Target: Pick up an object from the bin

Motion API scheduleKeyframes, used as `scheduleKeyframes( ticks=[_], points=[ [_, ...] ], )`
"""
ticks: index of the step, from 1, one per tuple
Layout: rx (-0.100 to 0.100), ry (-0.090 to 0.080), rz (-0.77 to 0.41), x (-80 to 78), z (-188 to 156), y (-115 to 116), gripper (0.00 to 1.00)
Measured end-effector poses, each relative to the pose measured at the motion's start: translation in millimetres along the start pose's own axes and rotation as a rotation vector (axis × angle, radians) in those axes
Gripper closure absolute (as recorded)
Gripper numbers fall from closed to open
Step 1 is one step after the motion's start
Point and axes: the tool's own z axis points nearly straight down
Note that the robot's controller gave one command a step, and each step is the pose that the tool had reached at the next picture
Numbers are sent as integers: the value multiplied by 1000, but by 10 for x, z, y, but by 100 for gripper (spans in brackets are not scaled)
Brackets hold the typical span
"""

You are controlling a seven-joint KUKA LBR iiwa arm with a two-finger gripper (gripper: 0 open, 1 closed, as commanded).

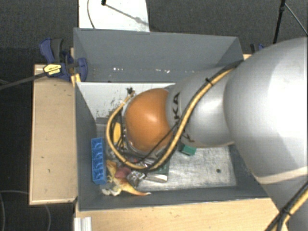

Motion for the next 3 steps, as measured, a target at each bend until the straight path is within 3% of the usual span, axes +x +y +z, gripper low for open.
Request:
scheduleKeyframes(
  ticks=[1,3],
  points=[
    [-3,-9,-393,220,14,35,100],
    [-5,-3,-392,229,-14,37,100]
  ],
)
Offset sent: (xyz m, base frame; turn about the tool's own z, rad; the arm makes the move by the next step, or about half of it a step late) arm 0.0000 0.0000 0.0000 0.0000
